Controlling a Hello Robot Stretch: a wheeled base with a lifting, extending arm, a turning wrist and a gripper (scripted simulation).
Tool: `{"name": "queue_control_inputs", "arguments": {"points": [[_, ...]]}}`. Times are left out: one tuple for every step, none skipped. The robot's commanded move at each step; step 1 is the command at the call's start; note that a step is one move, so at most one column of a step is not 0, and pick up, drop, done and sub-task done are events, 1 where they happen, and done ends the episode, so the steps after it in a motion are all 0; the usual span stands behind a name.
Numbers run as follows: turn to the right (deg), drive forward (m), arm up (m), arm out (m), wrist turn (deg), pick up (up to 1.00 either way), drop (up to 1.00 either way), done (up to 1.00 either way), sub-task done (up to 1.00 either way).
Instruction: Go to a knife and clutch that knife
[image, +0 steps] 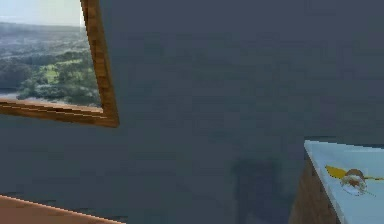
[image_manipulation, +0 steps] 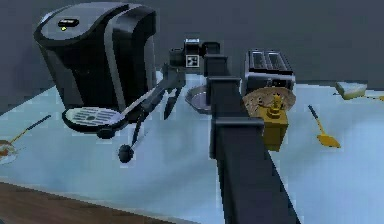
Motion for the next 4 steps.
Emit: {"name": "queue_control_inputs", "arguments": {"points": [[0.0,0.0,0.0,0.0,45.0,0.0,0.0,0.0,0.0],[0.0,0.0,0.0,0.0,45.0,0.0,0.0,0.0,0.0],[0.0,0.0,0.0,0.0,21.0,0.0,0.0,0.0,0.0],[0.0,0.0,-0.14,0.0,0.0,0.0,0.0,0.0,0.0]]}}
